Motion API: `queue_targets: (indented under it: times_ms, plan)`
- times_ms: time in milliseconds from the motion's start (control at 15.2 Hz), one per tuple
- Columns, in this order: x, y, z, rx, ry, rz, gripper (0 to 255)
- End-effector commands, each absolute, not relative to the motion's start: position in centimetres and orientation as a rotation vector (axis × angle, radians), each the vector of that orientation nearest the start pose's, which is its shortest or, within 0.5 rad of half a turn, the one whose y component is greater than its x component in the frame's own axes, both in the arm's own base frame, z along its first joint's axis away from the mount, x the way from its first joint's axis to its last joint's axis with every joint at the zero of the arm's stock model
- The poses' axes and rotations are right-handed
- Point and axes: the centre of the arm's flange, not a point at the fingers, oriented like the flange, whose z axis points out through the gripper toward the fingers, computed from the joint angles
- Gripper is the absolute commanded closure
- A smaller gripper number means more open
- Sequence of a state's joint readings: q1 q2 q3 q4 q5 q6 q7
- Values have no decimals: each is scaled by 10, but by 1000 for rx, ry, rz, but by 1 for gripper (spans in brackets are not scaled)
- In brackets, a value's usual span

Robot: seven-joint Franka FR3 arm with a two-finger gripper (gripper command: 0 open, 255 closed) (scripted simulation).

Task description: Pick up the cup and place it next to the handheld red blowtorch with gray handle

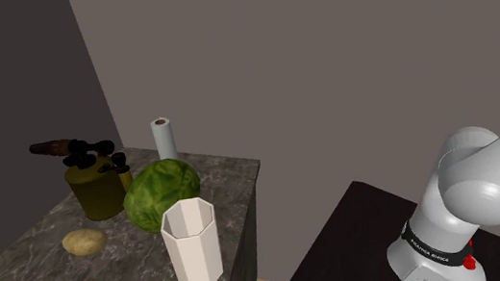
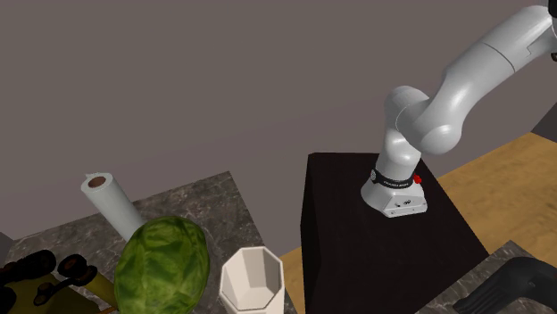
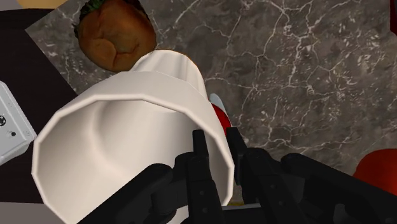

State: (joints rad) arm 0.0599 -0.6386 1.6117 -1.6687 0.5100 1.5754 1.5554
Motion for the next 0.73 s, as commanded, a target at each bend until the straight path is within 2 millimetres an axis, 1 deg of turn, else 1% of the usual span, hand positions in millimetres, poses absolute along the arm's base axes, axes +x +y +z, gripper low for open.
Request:
queue_targets:
  times_ms: [0, 660]
  plan:
    - [-247, 535, 486, -3229, -91, -215, 255]
    - [-247, 535, 433, -3229, -91, -215, 255]
